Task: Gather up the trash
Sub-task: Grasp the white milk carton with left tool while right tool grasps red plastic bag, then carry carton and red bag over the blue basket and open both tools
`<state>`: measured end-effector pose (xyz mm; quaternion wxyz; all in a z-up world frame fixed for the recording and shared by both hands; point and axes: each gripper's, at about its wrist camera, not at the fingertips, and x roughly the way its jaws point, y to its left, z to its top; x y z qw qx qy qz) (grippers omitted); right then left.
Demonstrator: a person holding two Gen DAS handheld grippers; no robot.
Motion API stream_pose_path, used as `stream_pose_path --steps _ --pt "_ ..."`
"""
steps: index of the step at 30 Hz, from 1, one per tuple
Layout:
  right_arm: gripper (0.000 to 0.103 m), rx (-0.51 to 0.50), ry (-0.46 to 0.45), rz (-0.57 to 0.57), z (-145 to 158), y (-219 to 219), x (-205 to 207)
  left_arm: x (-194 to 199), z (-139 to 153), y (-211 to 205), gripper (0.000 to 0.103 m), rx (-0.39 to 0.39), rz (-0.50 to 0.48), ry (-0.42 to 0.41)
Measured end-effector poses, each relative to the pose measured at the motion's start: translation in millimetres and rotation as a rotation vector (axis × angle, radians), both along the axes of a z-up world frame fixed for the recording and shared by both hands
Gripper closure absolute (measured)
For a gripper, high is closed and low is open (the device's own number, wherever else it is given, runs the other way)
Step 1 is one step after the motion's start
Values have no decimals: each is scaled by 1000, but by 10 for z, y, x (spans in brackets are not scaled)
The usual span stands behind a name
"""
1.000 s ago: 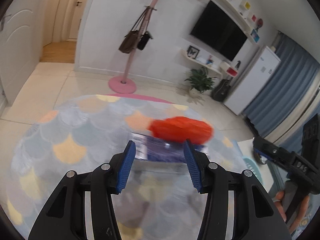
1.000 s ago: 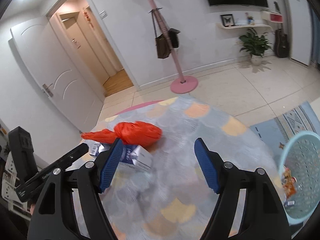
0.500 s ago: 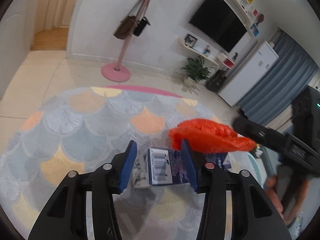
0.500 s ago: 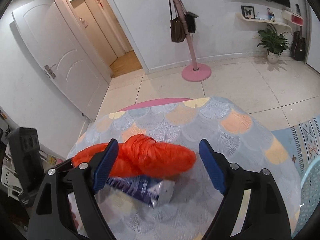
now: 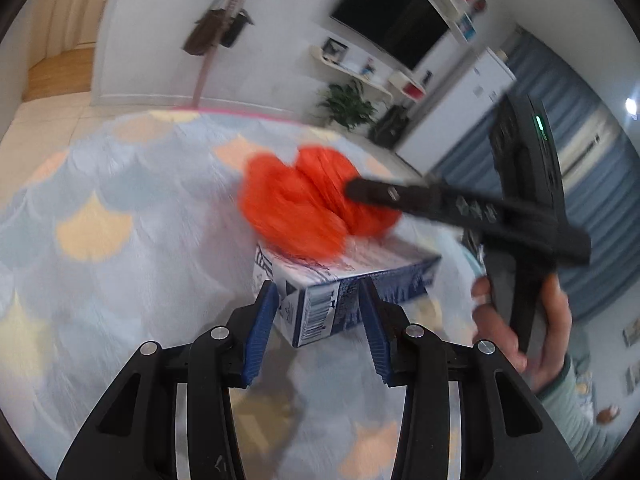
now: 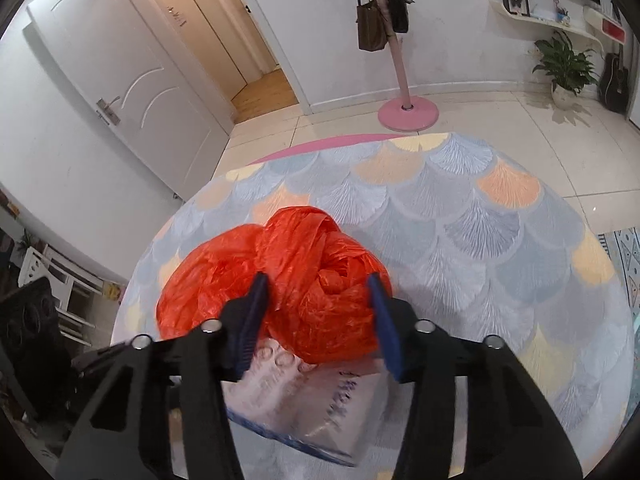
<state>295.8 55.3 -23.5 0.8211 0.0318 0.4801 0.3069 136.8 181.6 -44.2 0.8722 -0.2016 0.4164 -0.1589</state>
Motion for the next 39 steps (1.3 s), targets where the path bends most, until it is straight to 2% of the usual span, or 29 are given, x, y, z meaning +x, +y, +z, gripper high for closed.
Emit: stream_pose_path --steps 5,9,11,13,15,17,21,26,28,30,33,35,36,39 --pt "69 -11 -62 -48 65 -150 -205 -209 -71 -294 63 32 -112 22" --pt "70 -33 -127 -126 188 -414 -317 -376 -135 -528 60 46 -213 43" --pt "70 -45 -160 -170 254 -570 -373 -491 -141 -627 59 93 -249 38" --pt "70 -56 -190 -228 302 -793 -435 -578 -101 -649 53 132 -257 16" --pt "70 -66 -201 -299 308 -1025 -500 -594 -24 -639 36 178 -232 -13" --pt "70 -54 -190 -353 291 -1260 -558 -548 53 -640 27 239 -196 -44" --pt "70 -31 -175 -395 259 -1548 -669 -260 145 -743 15 278 -205 -66" --pt "70 -23 -177 -404 311 -1795 -775 184 7 -1097 15 406 -307 -12" --pt "70 -19 -178 -360 327 -1796 -830 338 -83 -1112 15 450 -298 39" --pt "70 -36 -178 -270 309 -1714 -895 461 -178 -1100 25 504 -248 106" --pt "70 -90 -198 -161 231 -1571 -1034 491 -221 -1076 36 456 -247 116" --pt "69 -111 -197 -141 177 -1523 -1077 462 -228 -1052 43 430 -232 108" --pt "67 -107 -186 -138 146 -1519 -1079 438 -226 -1076 47 432 -216 103" --pt "61 -98 -168 -150 93 -1537 -1070 331 -202 -941 50 409 -106 95"
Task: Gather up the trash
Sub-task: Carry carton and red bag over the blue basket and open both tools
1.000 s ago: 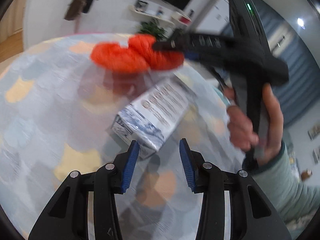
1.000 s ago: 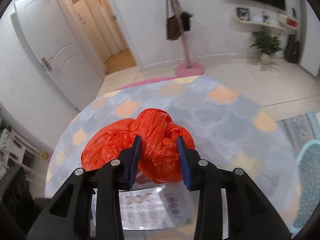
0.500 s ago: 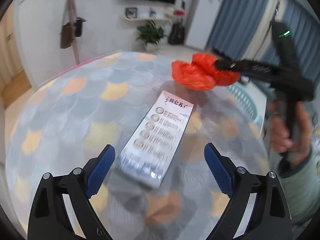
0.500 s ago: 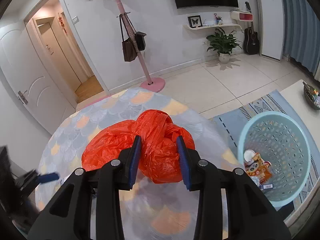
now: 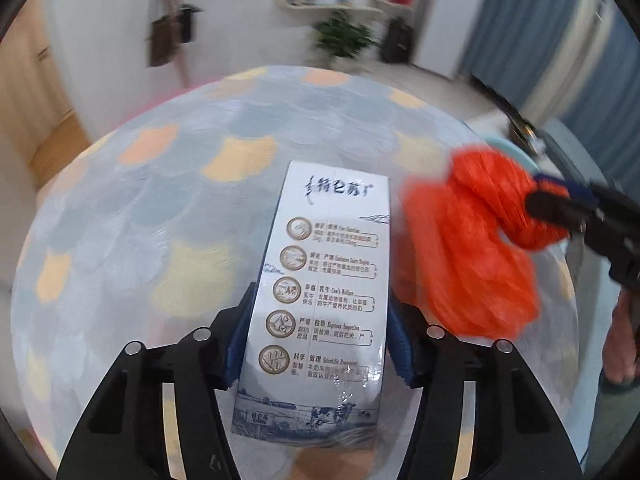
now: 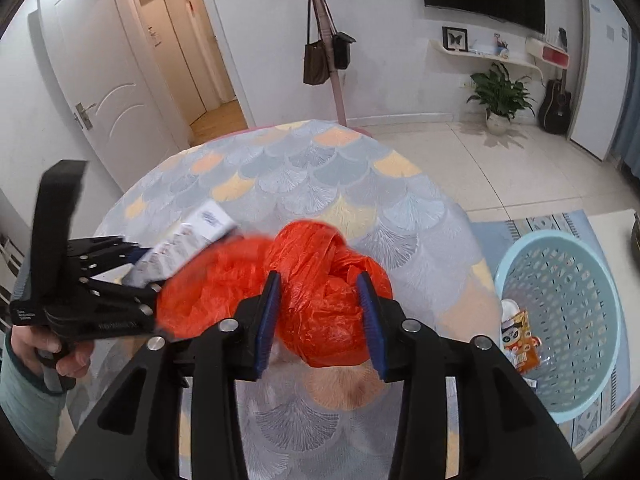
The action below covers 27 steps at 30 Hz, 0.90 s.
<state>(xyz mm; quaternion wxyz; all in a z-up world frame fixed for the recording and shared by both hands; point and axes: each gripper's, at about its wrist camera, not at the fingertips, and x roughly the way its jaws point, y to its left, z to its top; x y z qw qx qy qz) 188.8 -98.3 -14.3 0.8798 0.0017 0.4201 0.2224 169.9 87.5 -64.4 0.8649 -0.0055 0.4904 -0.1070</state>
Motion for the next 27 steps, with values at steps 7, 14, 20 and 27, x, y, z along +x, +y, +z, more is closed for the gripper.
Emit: stream_pose_path --steps 7,14,20,27 --pt "25 48 -12 -33 7 -22 -57 -196 105 424 51 -89 155 -60" --pt "16 -34 -2 -74 -246 214 -143 -269 194 398 51 -122 172 -58" --pt "27 -67 -25 -111 -327 222 -234 -255 157 316 50 -127 154 -59" --pt "72 -100 -60 -105 -201 93 -241 -193 247 104 50 -129 111 -90"
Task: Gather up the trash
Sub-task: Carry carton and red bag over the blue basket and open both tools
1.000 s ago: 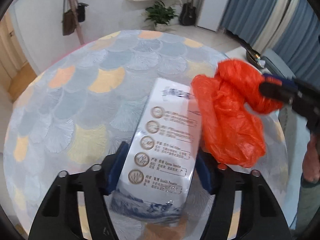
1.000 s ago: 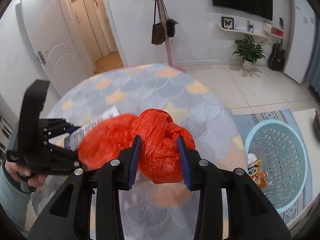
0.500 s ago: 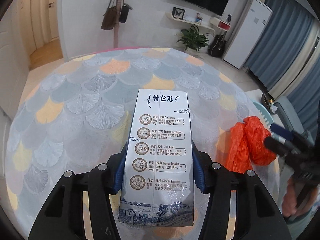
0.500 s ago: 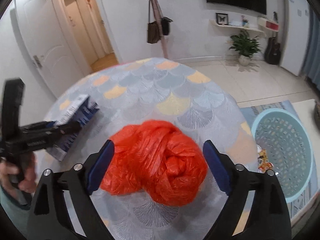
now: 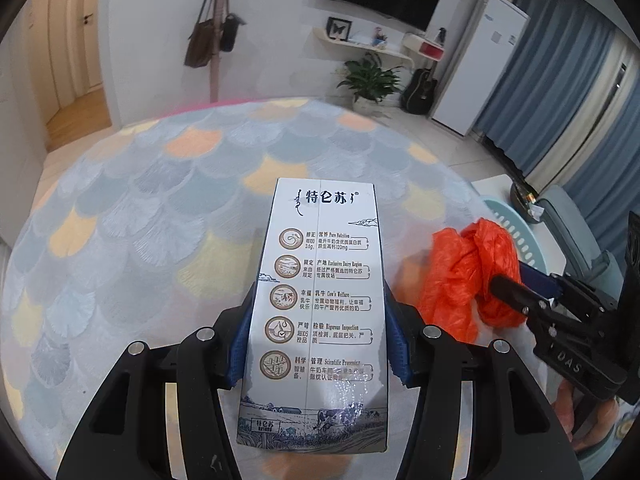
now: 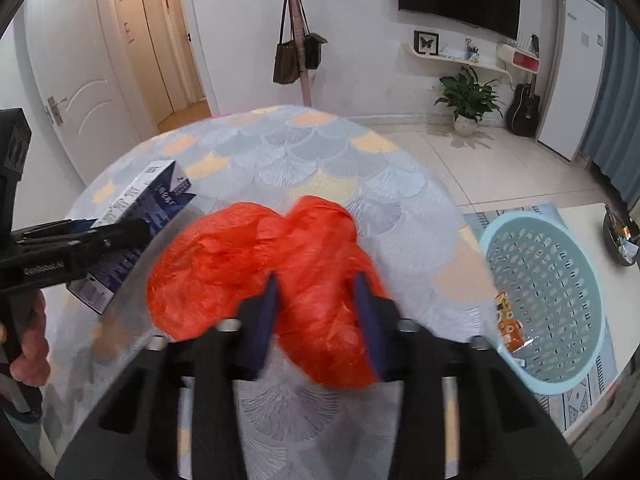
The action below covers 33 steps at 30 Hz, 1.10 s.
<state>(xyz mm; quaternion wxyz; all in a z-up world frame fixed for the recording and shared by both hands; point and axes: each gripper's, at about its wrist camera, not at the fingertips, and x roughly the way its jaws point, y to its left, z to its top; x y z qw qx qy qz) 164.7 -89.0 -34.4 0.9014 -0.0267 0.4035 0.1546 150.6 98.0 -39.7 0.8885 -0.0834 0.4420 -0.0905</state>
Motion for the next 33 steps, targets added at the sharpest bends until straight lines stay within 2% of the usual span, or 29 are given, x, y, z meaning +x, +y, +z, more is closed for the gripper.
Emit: stream_pose_path --steps 2,6,11,17,19,24,26,33 --pt "74 -13 -21 -21 60 -66 -8 33 51 -100 50 -1 -20 -15" --pt "75 37 -49 -63 227 -355 13 119 155 -294 50 -4 -56 -39" --pt "76 38 -126 -161 461 -765 26 275 339 -676 50 -26 -117 -81" --pt "76 47 -159 -284 592 -1309 158 545 476 -1206 50 -42 -188 -110" --pt "76 44 -158 -323 583 -1472 238 674 506 -1413 50 -80 -215 -108" --pt "76 13 -132 -418 493 -1910 487 936 460 -1897 50 -118 -270 -85" --pt "76 12 -108 -458 422 -2069 583 1017 408 -2081 50 -104 -280 -75" --pt "75 43 33 -591 20 -2595 836 1305 142 -2634 50 -104 -311 -2"
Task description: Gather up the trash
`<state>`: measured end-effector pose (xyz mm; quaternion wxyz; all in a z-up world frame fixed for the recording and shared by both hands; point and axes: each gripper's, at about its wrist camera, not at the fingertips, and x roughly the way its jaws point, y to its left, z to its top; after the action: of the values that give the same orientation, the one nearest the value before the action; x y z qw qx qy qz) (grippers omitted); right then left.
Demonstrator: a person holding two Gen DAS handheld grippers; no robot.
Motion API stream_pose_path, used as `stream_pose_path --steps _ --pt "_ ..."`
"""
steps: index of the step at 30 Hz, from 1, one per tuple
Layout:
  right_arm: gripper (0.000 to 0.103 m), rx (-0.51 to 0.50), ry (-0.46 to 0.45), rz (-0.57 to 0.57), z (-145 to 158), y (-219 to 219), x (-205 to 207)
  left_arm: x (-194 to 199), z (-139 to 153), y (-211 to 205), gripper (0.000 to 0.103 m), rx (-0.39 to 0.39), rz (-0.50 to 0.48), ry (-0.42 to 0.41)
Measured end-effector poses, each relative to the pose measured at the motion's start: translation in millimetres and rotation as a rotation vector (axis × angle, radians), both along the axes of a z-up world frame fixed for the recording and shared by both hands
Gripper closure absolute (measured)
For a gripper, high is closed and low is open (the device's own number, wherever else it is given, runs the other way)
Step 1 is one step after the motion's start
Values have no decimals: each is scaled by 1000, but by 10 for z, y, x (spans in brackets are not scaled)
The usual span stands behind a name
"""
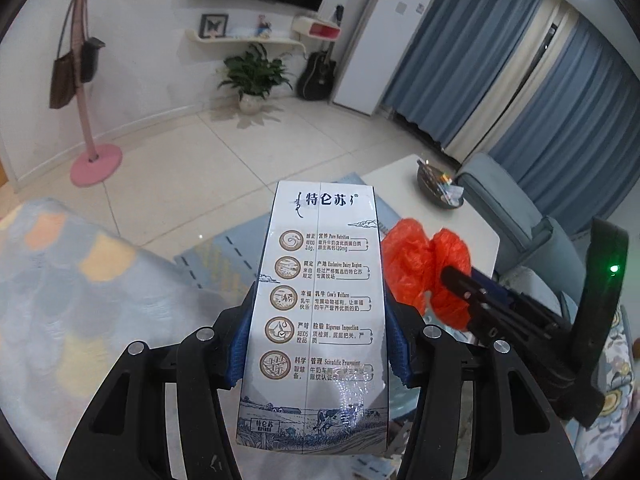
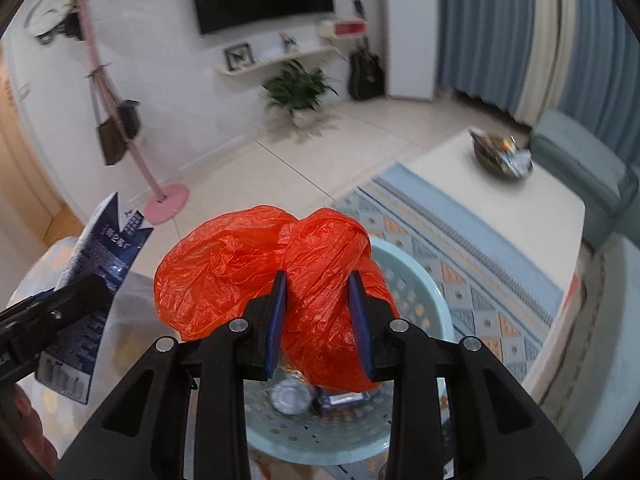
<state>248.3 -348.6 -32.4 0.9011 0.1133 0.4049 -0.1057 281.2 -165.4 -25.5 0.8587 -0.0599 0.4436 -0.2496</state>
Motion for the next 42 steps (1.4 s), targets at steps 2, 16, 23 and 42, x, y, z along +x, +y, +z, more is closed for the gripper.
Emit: stream_pose_path --steps 2,16,23,42 --pt "75 39 36 -33 -143 -141 42 56 -57 -121 50 3 -6 18" --pt "49 129 73 -95 -435 -505 -137 -42 -268 -296 28 21 -63 48" --pt "42 108 63 -20 -325 -195 -362 -227 -217 73 23 17 -24 30" --pt "36 -48 -225 65 227 991 -1341 -1586 -16 1181 18 125 262 -350"
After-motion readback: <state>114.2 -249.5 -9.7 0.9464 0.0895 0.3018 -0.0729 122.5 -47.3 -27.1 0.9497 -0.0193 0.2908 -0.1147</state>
